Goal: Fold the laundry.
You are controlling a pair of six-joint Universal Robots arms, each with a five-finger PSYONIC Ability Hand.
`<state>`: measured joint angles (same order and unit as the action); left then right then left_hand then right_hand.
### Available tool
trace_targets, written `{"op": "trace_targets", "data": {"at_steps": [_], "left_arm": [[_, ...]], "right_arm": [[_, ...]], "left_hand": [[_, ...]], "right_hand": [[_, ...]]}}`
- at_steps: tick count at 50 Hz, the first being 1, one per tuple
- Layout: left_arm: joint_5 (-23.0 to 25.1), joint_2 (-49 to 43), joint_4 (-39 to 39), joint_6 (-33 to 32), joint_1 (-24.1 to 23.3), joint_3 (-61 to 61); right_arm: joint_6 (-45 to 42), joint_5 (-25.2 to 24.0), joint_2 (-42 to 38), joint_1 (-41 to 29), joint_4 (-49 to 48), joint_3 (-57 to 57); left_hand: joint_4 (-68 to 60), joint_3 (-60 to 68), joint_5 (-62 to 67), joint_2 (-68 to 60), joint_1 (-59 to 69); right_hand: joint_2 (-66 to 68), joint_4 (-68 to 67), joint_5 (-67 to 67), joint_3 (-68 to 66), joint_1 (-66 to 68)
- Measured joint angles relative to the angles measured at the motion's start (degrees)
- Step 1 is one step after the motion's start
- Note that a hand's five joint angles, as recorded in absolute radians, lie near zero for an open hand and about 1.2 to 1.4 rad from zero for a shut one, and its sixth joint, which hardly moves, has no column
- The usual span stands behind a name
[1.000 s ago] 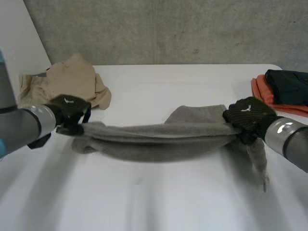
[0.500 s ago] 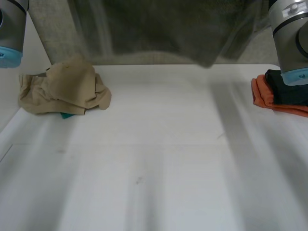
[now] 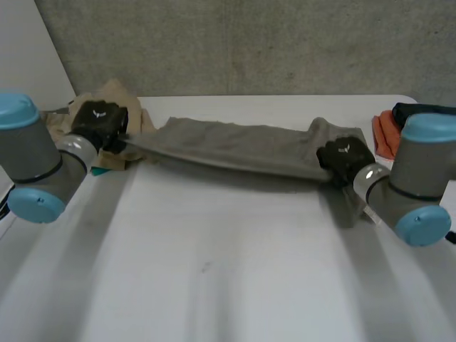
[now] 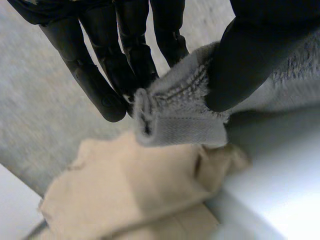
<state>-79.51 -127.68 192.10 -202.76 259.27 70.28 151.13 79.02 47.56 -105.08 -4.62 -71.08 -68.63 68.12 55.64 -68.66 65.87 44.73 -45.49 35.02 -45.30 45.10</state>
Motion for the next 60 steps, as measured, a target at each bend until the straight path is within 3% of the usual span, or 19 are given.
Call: {"op": "trace_targets", "data": {"at_steps": [6,12,19,23,29,31,34,41,47,49,51,56,60], "left_arm": [[0.08,0.46,-0.03,-0.74,1.22,2.12],[0.08,1.94,-0.37,-0.83,2.1,3.45],[0.02,4.13,-1.59,-0.92,2.43,5.58],[0.03,5.58,-2.84,-1.36,2.4,7.26],[-0.07,8.21,-5.47,-3.62,2.38,10.3],[-0.18,9.54,-6.74,-5.2,2.48,11.84],[-0.33,11.31,-8.35,-7.14,2.79,13.81],[-0.92,17.17,-15.08,-12.18,3.99,19.52],[-1.76,23.95,-28.21,-18.94,5.33,26.5],[-1.78,24.42,-29.32,-19.56,5.46,27.05],[-1.21,26.87,-35.99,-23.92,6.51,30.67],[0.31,27.66,-40.65,-28.64,7.05,32.32],[0.52,26.53,-40.79,-29.2,5.78,29.37]], "right_arm": [[1.5,5.71,0.5,0.92,-1.55,-3.51],[3.54,11.51,3.84,1.6,-1.73,-7.01],[2.85,12.85,7.94,2.5,-1.64,-11.1],[1.18,11.81,10.01,3.3,-1.76,-13.19],[-1.57,9.58,12.93,4.56,-1.43,-15.88],[-2.78,8.59,14.22,5.14,-0.99,-16.93],[-4.79,6.68,15.89,6.0,-0.14,-18.29],[-14.44,-1.06,20.98,9.64,5.86,-22.74],[-27.36,-5.36,25.72,14.87,19.43,-26.49],[-29.4,-5.68,26.23,15.74,21.93,-26.86],[-36.67,-6.34,27.27,18.75,31.28,-27.46],[-40.58,-6.89,26.22,20.43,37.76,-25.51],[-38.14,-7.27,23.8,19.86,37.5,-21.95]], "left_hand": [[0.0,0.0,0.0,0.0,0.0],[0.0,0.0,0.0,0.0,0.0],[0.0,0.0,0.0,0.0,0.0],[0.0,0.0,0.0,0.0,0.0],[0.0,0.0,0.0,0.0,0.0],[0.0,0.0,0.0,0.0,0.0],[0.0,0.0,0.0,0.0,0.0],[0.0,0.0,0.0,0.0,0.0],[0.0,0.0,0.0,0.0,0.0],[0.0,0.0,0.0,0.0,0.0],[0.0,0.0,0.0,0.0,0.0],[0.0,0.0,0.0,0.0,0.0],[0.0,0.0,0.0,0.0,0.0]], "right_hand": [[-17.07,17.61,-18.59,17.46,-17.08],[-19.76,21.08,-22.27,19.68,-19.86],[-19.66,20.94,-21.22,19.68,-19.84],[-19.61,19.49,-18.38,19.55,-19.02],[-8.87,10.07,-9.3,9.79,-9.34],[7.67,-5.28,5.85,-5.74,6.99],[21.69,-20.48,20.57,-20.59,19.39],[22.73,-22.82,21.96,-22.51,19.39],[22.73,-22.82,22.12,-22.51,19.39],[22.73,-22.82,22.12,-22.51,19.39],[22.73,-22.83,22.12,-22.51,19.39],[22.73,-22.84,22.12,-22.51,19.39],[22.73,-22.84,22.12,-22.51,19.39]]}}
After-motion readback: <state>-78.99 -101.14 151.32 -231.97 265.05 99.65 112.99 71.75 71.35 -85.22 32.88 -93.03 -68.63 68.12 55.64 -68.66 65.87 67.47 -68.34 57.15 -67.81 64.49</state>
